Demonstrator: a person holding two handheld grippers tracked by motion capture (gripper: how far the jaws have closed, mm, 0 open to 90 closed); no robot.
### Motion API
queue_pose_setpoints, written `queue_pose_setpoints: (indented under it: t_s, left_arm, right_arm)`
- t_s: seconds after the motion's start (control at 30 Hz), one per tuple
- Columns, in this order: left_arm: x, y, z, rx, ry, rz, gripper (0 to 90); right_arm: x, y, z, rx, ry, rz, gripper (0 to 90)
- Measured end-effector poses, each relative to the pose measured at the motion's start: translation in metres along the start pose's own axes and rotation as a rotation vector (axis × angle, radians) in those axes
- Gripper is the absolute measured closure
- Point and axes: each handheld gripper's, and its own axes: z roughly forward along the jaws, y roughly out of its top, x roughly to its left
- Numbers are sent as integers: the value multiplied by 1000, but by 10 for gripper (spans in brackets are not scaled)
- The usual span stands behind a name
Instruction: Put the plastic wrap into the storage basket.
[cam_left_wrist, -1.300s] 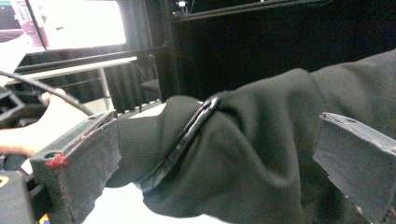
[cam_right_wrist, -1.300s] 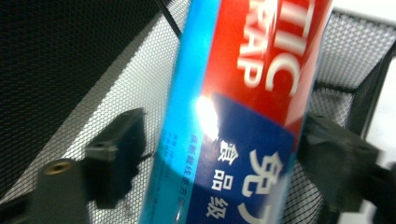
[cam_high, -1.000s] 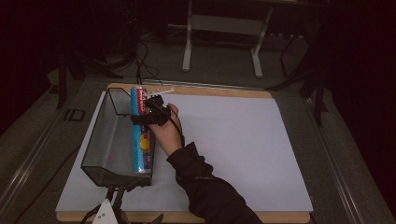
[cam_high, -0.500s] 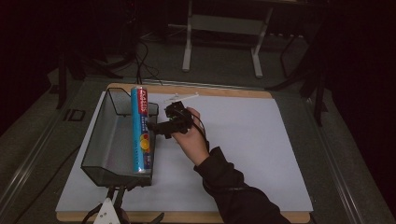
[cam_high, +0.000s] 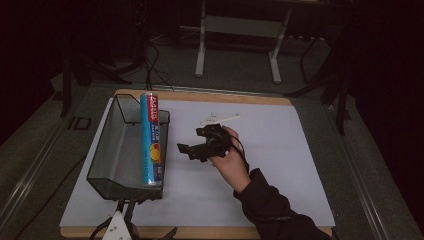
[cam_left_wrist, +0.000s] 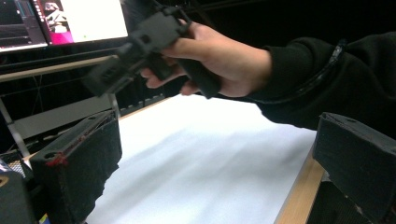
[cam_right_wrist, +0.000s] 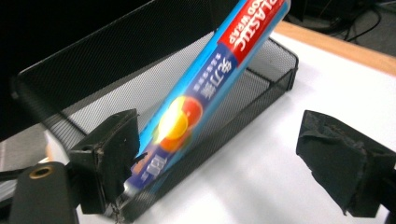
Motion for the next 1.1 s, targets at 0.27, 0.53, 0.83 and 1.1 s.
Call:
queue_pose_setpoints:
  t_s: [0.27,0.53,0.83,1.1]
  left_arm:
    - [0,0,2,7,0,-2,19]
    - [0,0,2,9,1,3,19]
    - [-1,0,3,10,1,6,20]
    - [-1,-1,3,12,1,7,19]
  right_arm:
    - [-6,-27,-25,8,1,-15,133]
    - [-10,-52,-47,-13,-6,-19,133]
    - [-16,-76,-64,8,-27,-32,133]
    - [-17,-96,-77,-1,-36,-27,134]
